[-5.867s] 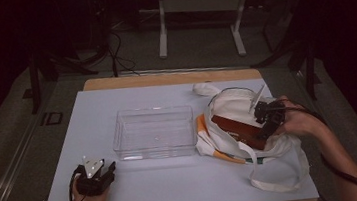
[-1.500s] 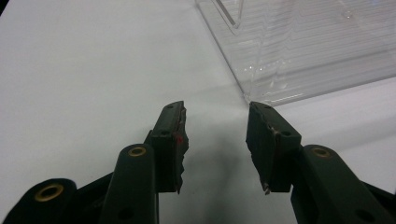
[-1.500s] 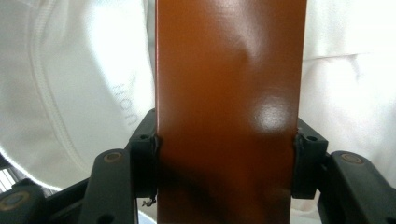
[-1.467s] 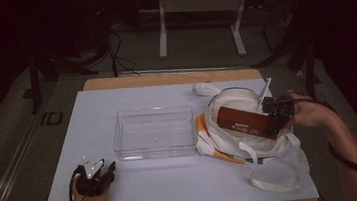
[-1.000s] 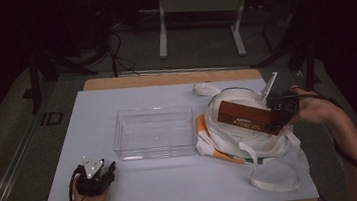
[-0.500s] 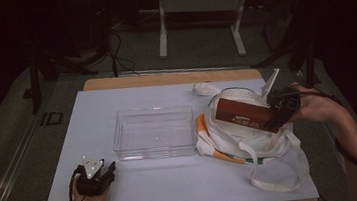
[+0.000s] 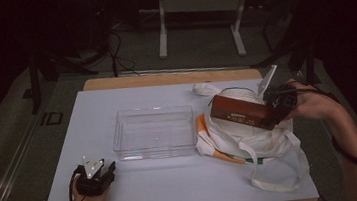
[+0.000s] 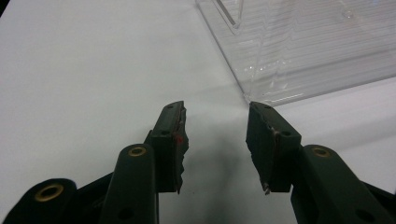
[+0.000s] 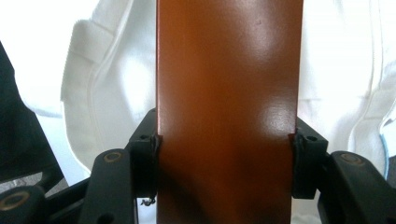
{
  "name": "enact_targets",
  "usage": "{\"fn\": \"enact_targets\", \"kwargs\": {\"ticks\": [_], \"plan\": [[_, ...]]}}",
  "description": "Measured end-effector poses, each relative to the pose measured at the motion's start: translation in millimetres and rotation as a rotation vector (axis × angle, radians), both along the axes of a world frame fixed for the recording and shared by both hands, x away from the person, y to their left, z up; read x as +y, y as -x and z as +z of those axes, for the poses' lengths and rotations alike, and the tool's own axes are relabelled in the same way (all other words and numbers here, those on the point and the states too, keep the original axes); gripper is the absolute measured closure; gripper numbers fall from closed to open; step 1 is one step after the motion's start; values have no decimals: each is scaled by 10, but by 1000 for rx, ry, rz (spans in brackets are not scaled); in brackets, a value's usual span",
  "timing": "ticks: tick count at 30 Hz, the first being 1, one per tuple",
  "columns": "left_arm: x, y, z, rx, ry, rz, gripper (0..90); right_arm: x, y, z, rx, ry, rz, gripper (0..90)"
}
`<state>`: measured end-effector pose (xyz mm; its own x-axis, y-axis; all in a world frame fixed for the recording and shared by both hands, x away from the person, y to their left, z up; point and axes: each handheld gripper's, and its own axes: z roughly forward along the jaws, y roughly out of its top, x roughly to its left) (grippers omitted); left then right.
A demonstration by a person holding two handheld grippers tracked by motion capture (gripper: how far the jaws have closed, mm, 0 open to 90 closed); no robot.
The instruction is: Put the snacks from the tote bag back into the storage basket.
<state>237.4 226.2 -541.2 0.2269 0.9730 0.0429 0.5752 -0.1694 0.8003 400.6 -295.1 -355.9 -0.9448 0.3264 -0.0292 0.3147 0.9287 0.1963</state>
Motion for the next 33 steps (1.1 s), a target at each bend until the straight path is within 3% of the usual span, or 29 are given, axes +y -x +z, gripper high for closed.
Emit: {"fn": "enact_targets", "kwargs": {"ticks": [33], "plan": [[4,-1,0,-1,4,0,579,509,-35,79,-5,11,107,427]]}}
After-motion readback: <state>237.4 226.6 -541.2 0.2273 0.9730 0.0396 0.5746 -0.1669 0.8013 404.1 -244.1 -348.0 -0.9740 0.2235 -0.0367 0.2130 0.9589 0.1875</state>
